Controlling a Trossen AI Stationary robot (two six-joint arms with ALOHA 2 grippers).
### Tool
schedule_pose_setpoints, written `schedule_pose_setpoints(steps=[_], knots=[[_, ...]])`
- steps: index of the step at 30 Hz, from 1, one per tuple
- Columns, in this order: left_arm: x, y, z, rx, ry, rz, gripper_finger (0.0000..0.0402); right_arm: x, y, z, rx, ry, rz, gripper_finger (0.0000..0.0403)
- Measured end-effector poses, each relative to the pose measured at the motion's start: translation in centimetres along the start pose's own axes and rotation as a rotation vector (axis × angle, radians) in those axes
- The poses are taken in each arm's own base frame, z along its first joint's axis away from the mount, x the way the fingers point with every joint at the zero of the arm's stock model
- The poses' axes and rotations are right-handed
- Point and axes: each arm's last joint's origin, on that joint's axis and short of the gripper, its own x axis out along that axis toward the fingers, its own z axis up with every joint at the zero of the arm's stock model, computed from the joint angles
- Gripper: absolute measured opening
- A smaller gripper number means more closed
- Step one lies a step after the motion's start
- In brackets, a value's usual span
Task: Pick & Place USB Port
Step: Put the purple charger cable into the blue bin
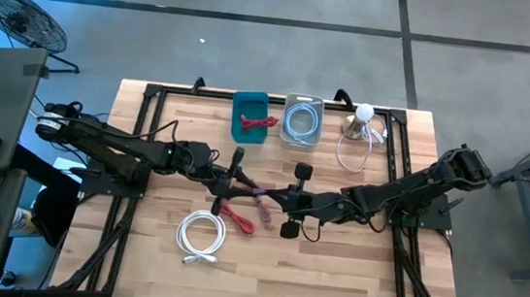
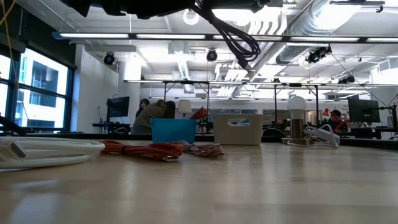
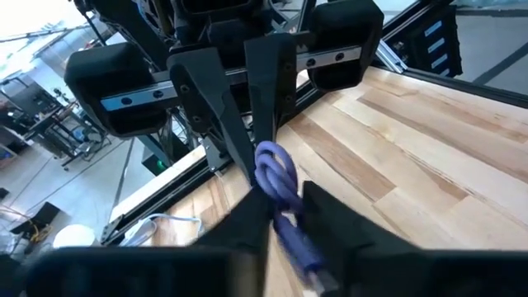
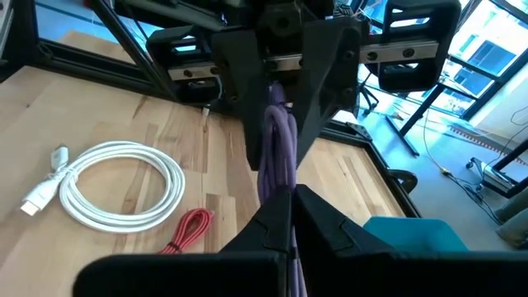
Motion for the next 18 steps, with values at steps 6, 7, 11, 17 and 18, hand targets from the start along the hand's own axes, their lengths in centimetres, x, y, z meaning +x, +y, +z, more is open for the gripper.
schedule_pose_setpoints(steps=[6,7,11,17,18], knots=[[0.0,0.01,0.02,0.013,-0.002,0.002,0.0029,0.0,0.0,0.01,0.0,-0.001,0.0,0.0],[0.0,0.01,0.02,0.013,-0.003,0.002,0.0029,0.0,0.0,0.01,0.0,-0.001,0.0,0.0],[0.0,0.02,0.02,0.02,-0.003,0.002,0.0029,0.0,0.01,0.01,0.0,-0.001,0.003,0.0],[0.0,0.03,0.04,0.021,-0.005,0.003,0.0029,0.0,0.02,0.01,-0.003,-0.002,0.008,0.0],[0.0,0.03,0.04,0.021,-0.005,0.003,0.0029,0.0,0.02,0.01,-0.003,-0.002,0.008,0.0]])
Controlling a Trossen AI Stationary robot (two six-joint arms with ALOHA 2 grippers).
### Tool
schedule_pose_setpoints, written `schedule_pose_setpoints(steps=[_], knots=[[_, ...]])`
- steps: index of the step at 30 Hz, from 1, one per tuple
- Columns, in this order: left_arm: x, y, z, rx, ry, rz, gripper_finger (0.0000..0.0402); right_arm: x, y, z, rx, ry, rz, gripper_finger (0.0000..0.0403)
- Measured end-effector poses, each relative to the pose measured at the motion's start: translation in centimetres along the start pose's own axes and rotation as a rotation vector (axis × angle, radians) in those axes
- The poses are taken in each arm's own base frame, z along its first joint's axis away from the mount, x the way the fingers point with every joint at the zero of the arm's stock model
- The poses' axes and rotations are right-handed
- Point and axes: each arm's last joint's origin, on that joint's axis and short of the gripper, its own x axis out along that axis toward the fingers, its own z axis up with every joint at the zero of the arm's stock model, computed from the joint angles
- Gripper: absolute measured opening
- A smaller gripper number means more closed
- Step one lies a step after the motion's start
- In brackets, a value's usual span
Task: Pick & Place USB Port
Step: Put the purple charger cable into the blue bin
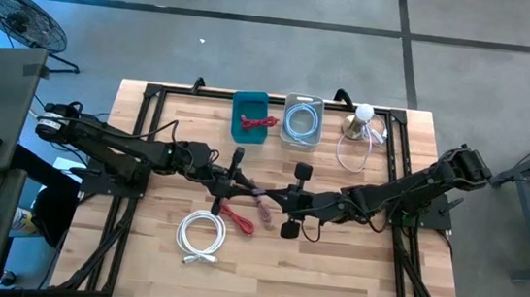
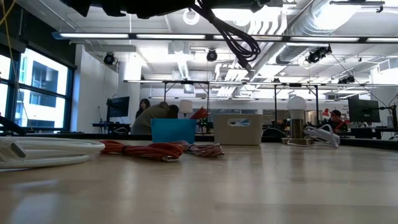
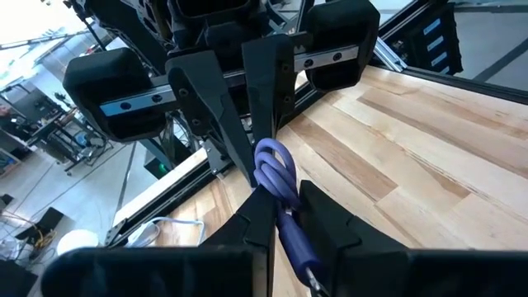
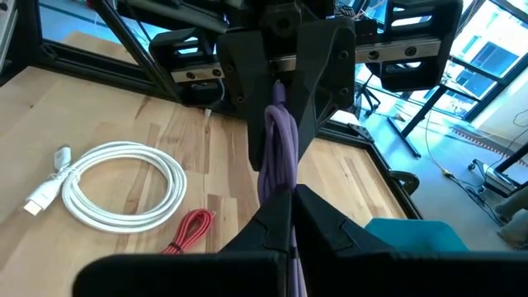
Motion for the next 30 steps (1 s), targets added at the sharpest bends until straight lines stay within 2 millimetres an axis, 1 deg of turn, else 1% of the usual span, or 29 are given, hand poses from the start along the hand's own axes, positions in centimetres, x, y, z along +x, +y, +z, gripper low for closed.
schedule_pose_setpoints(steps=[4,7,10,17,22,26,30], knots=[[0.0,0.0,0.01,0.001,0.0,0.001,0.0029,0.0,0.0,0.01,0.001,-0.001,0.001,0.0004],[0.0,0.02,0.03,0.006,-0.002,0.003,0.0029,0.0,-0.01,0.05,0.007,-0.005,-0.001,0.0023],[0.0,0.06,0.02,0.008,0.001,0.01,0.0029,0.0,-0.05,0.07,0.009,-0.004,-0.018,0.0055],[0.0,0.0,-0.08,0.007,0.012,0.005,0.0029,0.0,-0.14,0.17,0.011,-0.01,-0.043,0.0147],[0.0,-0.03,-0.2,0.021,0.03,0.009,0.0029,-0.12,-0.34,0.22,-0.016,0.005,-0.154,0.0197],[-0.04,0.06,-0.3,0.036,0.059,0.041,0.0029,-0.41,-0.22,0.41,-0.051,0.011,-0.238,0.0215],[-0.4,0.27,-0.36,0.076,0.12,0.097,0.0029,-0.55,-0.09,0.44,-0.058,0.015,-0.257,0.0217]])
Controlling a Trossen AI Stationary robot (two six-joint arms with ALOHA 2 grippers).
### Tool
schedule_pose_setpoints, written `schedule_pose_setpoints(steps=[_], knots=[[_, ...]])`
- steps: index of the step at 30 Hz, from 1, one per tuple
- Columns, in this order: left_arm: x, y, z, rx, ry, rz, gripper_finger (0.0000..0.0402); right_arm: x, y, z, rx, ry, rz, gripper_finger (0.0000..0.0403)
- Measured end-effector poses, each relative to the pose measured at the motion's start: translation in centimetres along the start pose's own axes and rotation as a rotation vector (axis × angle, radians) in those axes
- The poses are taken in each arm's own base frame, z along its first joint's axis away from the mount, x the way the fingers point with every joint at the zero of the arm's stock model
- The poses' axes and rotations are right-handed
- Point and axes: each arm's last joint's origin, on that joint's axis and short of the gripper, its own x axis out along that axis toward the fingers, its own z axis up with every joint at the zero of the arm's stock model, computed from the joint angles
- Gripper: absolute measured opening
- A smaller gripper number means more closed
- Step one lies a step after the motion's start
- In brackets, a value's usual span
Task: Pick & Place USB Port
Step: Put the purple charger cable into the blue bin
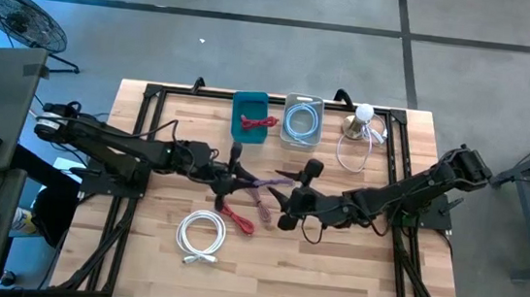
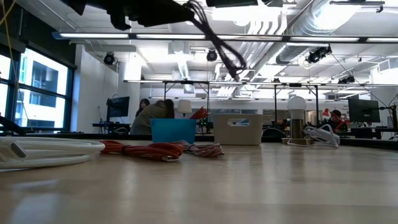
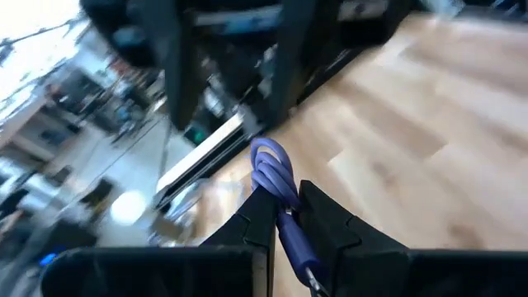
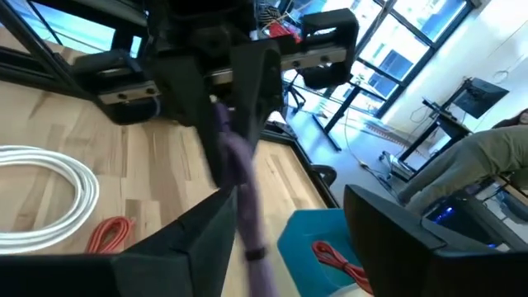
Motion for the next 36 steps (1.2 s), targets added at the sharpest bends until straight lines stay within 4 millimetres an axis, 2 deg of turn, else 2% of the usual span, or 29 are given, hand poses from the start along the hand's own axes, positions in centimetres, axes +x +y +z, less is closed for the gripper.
schedule_pose_setpoints(steps=[9,13,29,36], knots=[[-2.4,1.4,0.3,0.094,0.163,0.166,0.0029,0.0,-0.1,-0.1,-0.004,0.017,-0.029,0.0216],[-3.5,2.5,-0.2,0.1,0.217,0.208,0.0029,0.0,-0.1,-0.2,-0.001,0.019,-0.032,0.0214],[-5.1,7.0,-5.6,0.032,0.505,0.315,0.0029,0.0,0.0,-0.2,-0.006,0.021,-0.019,0.0211],[-5.9,8.6,-8.0,-0.033,0.56,0.296,0.0029,0.0,0.0,-0.2,-0.006,0.021,-0.019,0.0211]])
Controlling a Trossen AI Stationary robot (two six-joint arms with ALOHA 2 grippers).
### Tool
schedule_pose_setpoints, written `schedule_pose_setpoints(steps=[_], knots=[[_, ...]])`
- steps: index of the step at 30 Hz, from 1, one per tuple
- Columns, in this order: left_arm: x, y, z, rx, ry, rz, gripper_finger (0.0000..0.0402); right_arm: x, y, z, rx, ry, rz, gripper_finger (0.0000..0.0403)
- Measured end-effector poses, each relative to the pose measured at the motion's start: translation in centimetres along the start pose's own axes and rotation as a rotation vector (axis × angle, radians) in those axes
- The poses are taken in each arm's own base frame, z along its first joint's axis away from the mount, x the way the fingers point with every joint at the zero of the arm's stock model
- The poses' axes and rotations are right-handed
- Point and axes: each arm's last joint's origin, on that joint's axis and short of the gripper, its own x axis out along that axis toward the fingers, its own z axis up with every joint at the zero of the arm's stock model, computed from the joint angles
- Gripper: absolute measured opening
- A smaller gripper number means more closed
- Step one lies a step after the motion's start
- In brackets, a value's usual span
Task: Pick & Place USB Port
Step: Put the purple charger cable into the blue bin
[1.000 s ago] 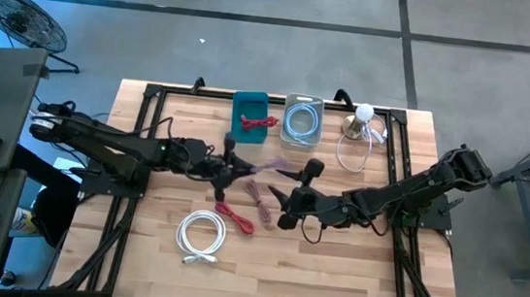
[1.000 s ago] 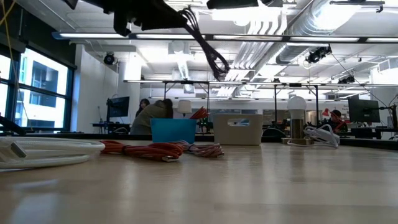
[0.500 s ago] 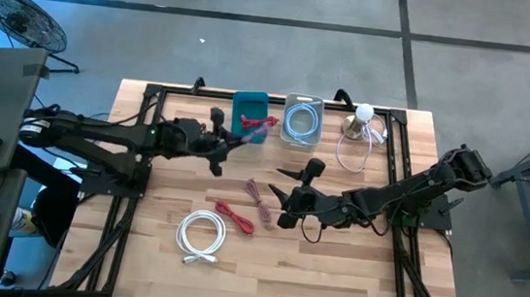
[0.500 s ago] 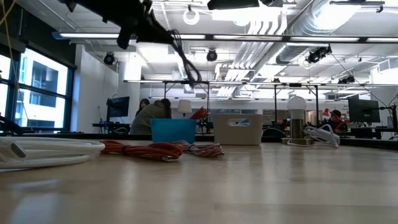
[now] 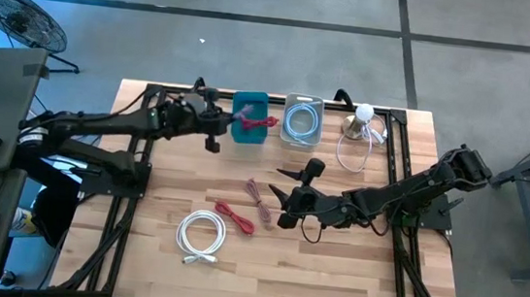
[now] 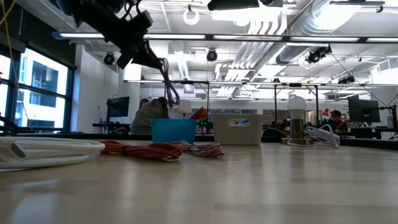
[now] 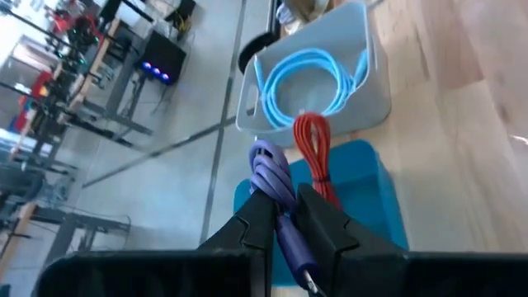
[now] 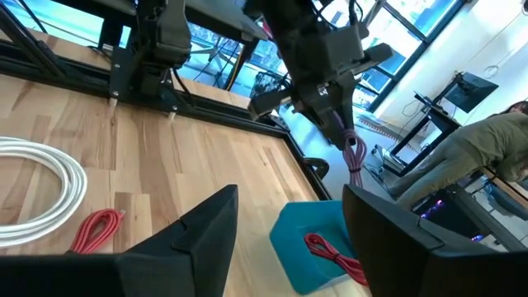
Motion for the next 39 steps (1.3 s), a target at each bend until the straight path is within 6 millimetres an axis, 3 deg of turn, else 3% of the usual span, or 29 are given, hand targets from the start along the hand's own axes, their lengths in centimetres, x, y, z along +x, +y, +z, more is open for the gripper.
schedule_pose_setpoints(steps=[7,14,25,32,39], knots=[[1.5,0.9,-1.8,-0.034,0.038,-0.035,0.0029,0.0,0.0,0.0,0.002,-0.001,0.001,0.0211],[3.8,0.4,-3.3,-0.053,0.09,-0.102,0.0029,0.0,0.0,0.0,0.018,-0.001,0.008,0.021],[5.5,0.0,-3.3,-0.054,0.032,-0.117,0.0031,0.0,0.0,-0.1,0.014,0.003,0.008,0.021],[5.5,0.0,-3.2,-0.084,0.003,-0.132,0.0101,0.0,0.0,-0.1,0.014,0.002,0.012,0.021],[5.5,-0.1,-3.1,-0.092,-0.019,-0.157,0.0136,0.0,0.1,-0.1,0.012,0.003,0.014,0.021]])
